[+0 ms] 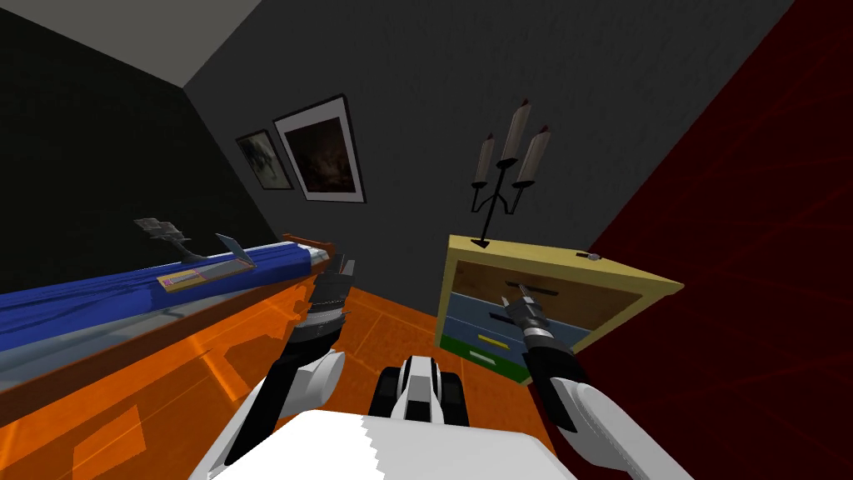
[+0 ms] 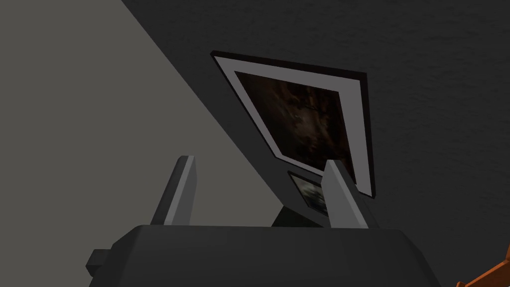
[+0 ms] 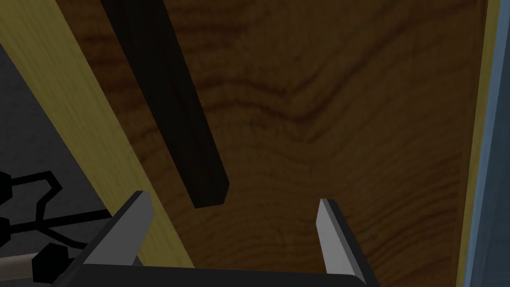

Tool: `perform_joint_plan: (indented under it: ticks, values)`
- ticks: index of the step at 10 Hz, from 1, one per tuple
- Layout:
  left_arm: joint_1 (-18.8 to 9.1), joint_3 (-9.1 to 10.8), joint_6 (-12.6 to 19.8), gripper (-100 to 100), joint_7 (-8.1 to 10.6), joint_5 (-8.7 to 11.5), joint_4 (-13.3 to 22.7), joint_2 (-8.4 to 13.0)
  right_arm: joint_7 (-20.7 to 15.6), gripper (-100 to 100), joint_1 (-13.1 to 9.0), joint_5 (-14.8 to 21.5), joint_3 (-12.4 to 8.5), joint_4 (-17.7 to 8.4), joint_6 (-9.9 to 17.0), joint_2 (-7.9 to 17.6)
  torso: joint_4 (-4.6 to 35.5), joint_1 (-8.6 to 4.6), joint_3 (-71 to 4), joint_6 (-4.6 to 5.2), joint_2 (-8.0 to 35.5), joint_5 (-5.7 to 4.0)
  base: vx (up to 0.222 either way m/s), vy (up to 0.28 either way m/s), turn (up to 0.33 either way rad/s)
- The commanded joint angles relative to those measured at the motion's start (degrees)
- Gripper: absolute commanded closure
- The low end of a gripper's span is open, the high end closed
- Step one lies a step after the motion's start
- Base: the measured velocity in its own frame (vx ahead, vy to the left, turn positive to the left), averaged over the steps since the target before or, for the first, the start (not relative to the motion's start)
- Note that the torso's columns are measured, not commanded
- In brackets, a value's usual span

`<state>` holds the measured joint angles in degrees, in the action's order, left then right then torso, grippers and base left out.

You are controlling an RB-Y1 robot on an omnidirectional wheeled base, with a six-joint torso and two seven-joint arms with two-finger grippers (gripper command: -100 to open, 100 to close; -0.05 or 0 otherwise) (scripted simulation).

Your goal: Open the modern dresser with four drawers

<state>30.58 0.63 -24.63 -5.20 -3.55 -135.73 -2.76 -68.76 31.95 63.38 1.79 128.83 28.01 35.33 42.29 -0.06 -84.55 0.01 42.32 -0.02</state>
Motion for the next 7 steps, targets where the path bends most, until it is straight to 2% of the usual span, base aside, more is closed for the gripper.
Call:
perform_joint_plan:
  ticks: [1,2,3,5,6,7]
  values:
    - [0.0,0.0,0.0,0,0.0,0.0,0.0,0.0,-2.47,-100,0.1,2.35,-0.1,-0.24,1.85,1.81,0.0,0.04,-0.01,-0.01,-0.02,0.01,0.018,0.028,0.049]
    - [0.0,0.0,0.0,0,0.0,0.0,0.0,0.0,-2.01,-100,0.06,1.81,-0.1,-0.19,1.51,1.52,-0.01,0.05,-0.01,0.0,-0.01,0.02,0.007,0.011,0.006]
    - [0.0,0.0,0.0,0,0.0,0.0,0.0,0.0,-2.76,-100,1.22,0.66,-0.55,1.52,2.14,2.52,0.0,0.01,0.01,0.0,0.01,0.01,0.08,-0.012,-0.026]
    - [0.02,0.01,0.0,0,0.0,0.0,0.0,0.01,-2.69,-100,1.29,0.74,-0.52,1.55,2.09,2.46,-0.1,-0.05,-0.21,-0.02,-0.33,-0.01,0.102,-0.021,-0.01]
    - [0.01,0.01,0.0,0,0.0,0.0,0.0,0.0,-2.22,100,0.21,1.78,-0.16,0.01,1.67,1.67,-0.03,0.05,-0.05,-0.02,-0.04,0.01,-0.06,0.013,0.037]
    - [-0.01,0.0,0.0,0,0.0,0.0,0.0,0.0,-2.46,100,0.67,1.38,-0.48,0.81,1.92,2.04,0.04,0.16,0.23,-0.04,0.35,-0.02,-0.031,-0.006,-0.015]
